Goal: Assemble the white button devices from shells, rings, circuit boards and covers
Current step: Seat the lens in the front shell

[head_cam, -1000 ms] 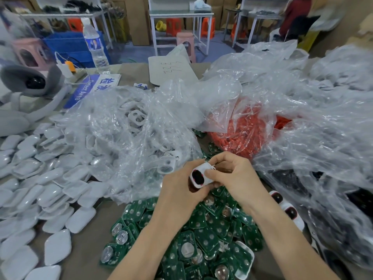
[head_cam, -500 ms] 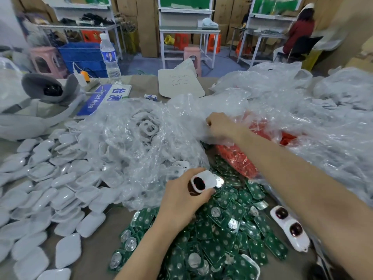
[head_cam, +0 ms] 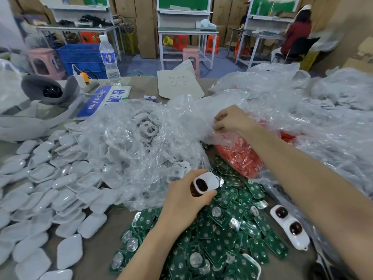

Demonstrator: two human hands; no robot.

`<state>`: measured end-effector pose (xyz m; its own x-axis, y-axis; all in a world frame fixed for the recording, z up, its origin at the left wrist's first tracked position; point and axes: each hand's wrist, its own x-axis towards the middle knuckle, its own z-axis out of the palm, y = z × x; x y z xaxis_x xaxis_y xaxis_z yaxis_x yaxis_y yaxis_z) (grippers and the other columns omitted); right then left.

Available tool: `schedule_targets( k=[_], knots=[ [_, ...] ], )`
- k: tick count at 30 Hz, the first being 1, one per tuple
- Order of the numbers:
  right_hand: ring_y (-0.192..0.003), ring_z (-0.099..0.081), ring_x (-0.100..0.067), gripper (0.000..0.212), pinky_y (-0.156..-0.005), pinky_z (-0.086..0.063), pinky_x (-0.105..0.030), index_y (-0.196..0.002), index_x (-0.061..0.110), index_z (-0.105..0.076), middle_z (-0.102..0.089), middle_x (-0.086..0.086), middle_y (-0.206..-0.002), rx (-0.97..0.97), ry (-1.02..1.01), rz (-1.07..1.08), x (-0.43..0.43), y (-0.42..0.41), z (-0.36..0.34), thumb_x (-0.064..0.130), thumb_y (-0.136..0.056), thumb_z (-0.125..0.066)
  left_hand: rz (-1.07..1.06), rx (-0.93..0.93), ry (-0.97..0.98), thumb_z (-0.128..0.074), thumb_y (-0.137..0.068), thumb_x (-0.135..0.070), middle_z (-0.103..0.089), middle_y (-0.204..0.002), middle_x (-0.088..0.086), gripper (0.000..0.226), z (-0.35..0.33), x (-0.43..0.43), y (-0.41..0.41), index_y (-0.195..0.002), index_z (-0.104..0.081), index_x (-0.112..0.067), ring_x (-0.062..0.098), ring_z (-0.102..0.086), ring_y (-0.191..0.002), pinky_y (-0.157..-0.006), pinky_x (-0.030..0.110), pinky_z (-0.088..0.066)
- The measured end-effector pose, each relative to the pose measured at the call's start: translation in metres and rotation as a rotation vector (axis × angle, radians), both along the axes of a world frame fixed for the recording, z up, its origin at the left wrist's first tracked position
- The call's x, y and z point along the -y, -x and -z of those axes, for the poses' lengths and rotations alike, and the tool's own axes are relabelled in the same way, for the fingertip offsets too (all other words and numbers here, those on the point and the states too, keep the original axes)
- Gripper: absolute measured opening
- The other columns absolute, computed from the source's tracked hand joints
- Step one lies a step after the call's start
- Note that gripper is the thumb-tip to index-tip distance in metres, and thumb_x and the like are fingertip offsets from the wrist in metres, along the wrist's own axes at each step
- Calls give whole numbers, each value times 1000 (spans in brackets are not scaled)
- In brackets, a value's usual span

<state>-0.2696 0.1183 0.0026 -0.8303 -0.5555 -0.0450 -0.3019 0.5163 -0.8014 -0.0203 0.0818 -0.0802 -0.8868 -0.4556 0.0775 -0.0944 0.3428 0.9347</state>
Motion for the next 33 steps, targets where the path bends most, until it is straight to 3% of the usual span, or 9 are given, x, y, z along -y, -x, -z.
schedule_targets(
  k=[5, 8, 10, 14, 18, 21, 26, 29, 33],
  knots=[
    [-64, -63, -15, 14, -57, -55, -16, -82, 2, -69, -67, -11, -74, 101, 60, -55, -9, 4, -6, -4, -74, -78, -6, -7, 7, -78, -79, -29, -72, -90, -22, 41, -1, -1, -1, -117, -65, -35, -3, -68, -79, -71, 13, -51],
    [-68, -65, -18, 14, -63, -58, -20, -91, -5, -69, -68, -14, -80, 201, 98, -42, -13, 7, -7, -7, -77, -73, -3, -9, -2, -78, -79, -27, -72, -89, -21, 40, -1, -2, -1, -117, -65, -34, -3, -68, -78, -68, 13, -51],
    [-64, -63, -17, 13, -61, -58, -20, -93, -5, -69, -67, -13, -78, 165, 146, 38, -13, 7, -6, -6, -80, -71, 0, -12, -4, -78, -79, -27, -72, -88, -21, 40, -1, -2, -1, -117, -65, -34, -2, -68, -78, -69, 14, -51],
    [-71, -65, -19, 7, -58, -54, -23, -91, 4, -66, -67, -13, -89, 87, 407, 238, -21, -6, -15, -1, -85, -67, -6, -23, -31, -79, -79, -24, -71, -91, -22, 41, -3, -2, -1, -116, -65, -33, -6, -66, -82, -70, 9, -49],
    [-72, -72, -22, 13, -61, -57, -23, -88, 7, -63, -73, -12, -82, 267, 625, 65, -54, -54, -23, -3, -83, -68, -10, -34, -70, -80, -79, -24, -68, -93, -29, 40, -4, 0, -1, -112, -64, -40, -13, -62, -87, -70, 2, -44],
    [-84, -72, -11, 17, -75, -57, -19, -86, 19, -67, -74, 2, -92, 142, 502, -71, -83, -101, -2, 4, -79, -72, -1, -38, -97, -80, -79, -21, -69, -95, -27, 40, -4, 1, 0, -112, -65, -38, -12, -62, -87, -71, 4, -46],
    [-100, -64, -4, 34, -84, -51, -16, -72, 23, -71, -67, 13, -106, -37, 415, -276, -99, -138, 35, -10, -77, -70, 8, -31, -75, -80, -78, -21, -69, -93, -26, 41, -5, 1, 1, -111, -63, -38, -7, -64, -85, -71, 6, -47],
    [-97, -64, -8, 37, -86, -52, -22, -70, 28, -72, -63, 13, -100, -22, 364, -279, -101, -137, 45, -9, -77, -70, 7, -43, -74, -81, -78, -20, -69, -95, -24, 40, -5, 2, 1, -112, -65, -34, -4, -66, -86, -72, 10, -49],
    [-87, -66, -6, 32, -79, -51, -16, -78, 22, -76, -67, 13, -95, -68, 334, -267, -105, -137, 45, -8, -80, -67, 15, -45, -76, -80, -79, -26, -70, -96, -24, 39, -6, 0, 1, -114, -65, -34, -2, -67, -84, -70, 11, -51]
  ],
)
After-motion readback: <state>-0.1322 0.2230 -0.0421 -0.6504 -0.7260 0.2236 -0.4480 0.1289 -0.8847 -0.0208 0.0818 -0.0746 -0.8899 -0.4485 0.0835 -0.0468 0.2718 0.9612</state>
